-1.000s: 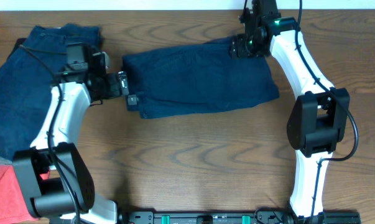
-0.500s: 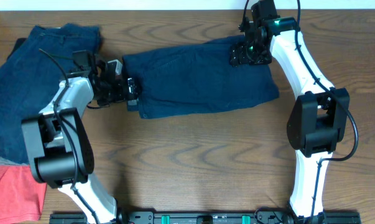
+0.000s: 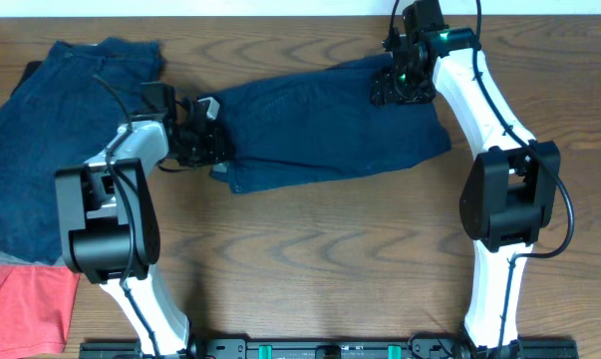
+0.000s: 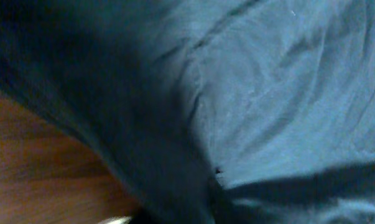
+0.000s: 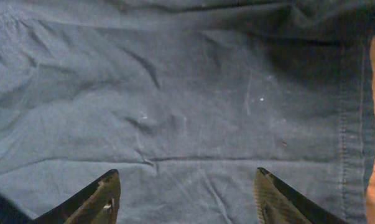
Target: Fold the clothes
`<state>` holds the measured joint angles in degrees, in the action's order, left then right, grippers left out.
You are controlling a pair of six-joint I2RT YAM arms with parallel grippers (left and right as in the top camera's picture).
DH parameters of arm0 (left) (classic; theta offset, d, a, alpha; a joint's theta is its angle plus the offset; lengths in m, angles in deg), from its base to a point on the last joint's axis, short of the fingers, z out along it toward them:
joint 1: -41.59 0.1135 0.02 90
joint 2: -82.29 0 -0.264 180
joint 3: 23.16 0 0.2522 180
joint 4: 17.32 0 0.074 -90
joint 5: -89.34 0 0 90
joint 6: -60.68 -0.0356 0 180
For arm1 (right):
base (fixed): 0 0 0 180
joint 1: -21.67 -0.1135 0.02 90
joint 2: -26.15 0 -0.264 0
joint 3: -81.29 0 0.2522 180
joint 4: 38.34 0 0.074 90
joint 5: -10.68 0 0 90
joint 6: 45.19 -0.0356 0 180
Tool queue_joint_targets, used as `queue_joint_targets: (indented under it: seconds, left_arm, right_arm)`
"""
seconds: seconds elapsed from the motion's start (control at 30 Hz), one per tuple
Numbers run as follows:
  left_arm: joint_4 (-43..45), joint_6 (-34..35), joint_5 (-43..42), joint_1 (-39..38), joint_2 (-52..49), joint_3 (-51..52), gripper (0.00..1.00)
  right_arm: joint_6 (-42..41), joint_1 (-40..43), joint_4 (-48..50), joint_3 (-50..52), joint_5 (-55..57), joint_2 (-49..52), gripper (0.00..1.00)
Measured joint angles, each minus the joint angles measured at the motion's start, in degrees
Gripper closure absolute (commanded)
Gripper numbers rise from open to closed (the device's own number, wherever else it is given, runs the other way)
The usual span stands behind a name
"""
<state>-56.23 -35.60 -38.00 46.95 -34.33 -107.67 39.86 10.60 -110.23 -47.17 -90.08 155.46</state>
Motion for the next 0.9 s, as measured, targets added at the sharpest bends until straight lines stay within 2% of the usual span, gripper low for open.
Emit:
queue_joint_targets:
  seconds: [0.1,0.2,0.3,0.37,0.63,0.9]
  left_arm:
    - [-1.9,1.9,0.0,-0.1,0.2,-0.4,0.94]
    - [-8.2,3.1,1.6,0.3,0.9,-2.1,0.94]
    - [-17.2,3.3,6.6,0.4,3.9,-5.1,0.94]
    - [-21.8,2.7,9.5,0.4,6.4,-7.6,0.94]
    - [-32.8,-2.3,14.8,0.4,13.6,-19.5,0.94]
    - [-34.4,-4.2,16.2,-0.6,13.6,-22.0,0.94]
  right_arm:
    - [0.0,0.0,-0.5,0.0,0.0,0.0,0.40]
    - [-0.2,0.2,-0.7,0.0,0.0,0.0,0.53]
    - [-0.4,0.4,-0.6,0.0,-0.1,0.0,0.93]
    - [-0.4,0.5,-0.1,0.2,-0.2,0.0,0.99]
    - [-1.8,0.1,3.8,4.3,-1.1,0.7,0.99]
    - [-3.5,-0.5,9.7,12.6,-7.4,2.5,0.99]
